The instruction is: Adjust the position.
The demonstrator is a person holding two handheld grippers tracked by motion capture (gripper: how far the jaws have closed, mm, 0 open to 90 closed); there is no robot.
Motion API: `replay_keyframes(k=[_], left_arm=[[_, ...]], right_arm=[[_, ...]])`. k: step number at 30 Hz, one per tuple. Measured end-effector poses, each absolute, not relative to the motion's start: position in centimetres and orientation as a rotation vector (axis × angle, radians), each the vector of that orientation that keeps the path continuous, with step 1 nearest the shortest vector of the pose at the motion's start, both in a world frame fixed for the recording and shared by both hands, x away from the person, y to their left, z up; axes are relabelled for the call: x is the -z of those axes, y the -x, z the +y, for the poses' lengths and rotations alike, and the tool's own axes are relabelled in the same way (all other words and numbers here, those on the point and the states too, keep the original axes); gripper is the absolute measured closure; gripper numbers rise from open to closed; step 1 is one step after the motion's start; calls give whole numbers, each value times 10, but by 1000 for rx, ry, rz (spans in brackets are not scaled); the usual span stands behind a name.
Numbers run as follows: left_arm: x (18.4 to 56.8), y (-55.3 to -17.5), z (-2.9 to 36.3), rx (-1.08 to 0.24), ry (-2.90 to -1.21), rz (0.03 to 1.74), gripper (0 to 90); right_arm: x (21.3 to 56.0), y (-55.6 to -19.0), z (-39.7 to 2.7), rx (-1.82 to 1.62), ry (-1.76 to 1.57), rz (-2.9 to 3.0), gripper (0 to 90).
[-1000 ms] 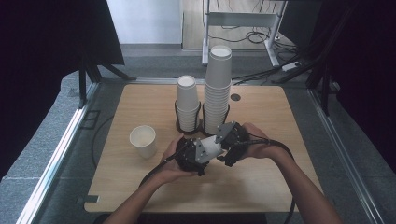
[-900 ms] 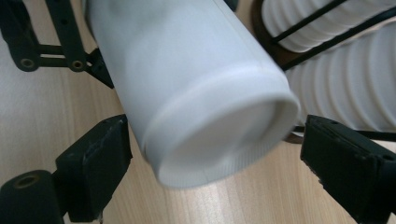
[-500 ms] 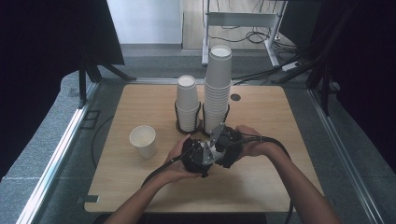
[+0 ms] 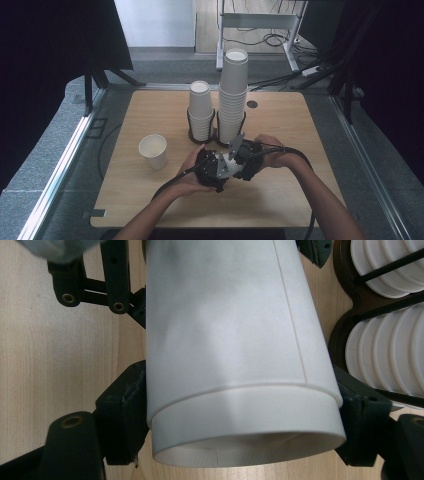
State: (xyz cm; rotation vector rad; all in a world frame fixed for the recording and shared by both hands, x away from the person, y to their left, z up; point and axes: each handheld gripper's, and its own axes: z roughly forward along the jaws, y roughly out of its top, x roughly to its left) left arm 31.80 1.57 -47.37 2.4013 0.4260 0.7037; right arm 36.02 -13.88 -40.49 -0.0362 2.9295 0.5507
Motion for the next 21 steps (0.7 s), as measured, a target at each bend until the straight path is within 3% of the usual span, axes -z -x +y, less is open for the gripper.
replay_keyframes(k=[21], left_arm=[[472, -318, 20, -645, -2376, 468, 0]], right_arm=[[407, -359, -154, -612, 18, 2921, 241]])
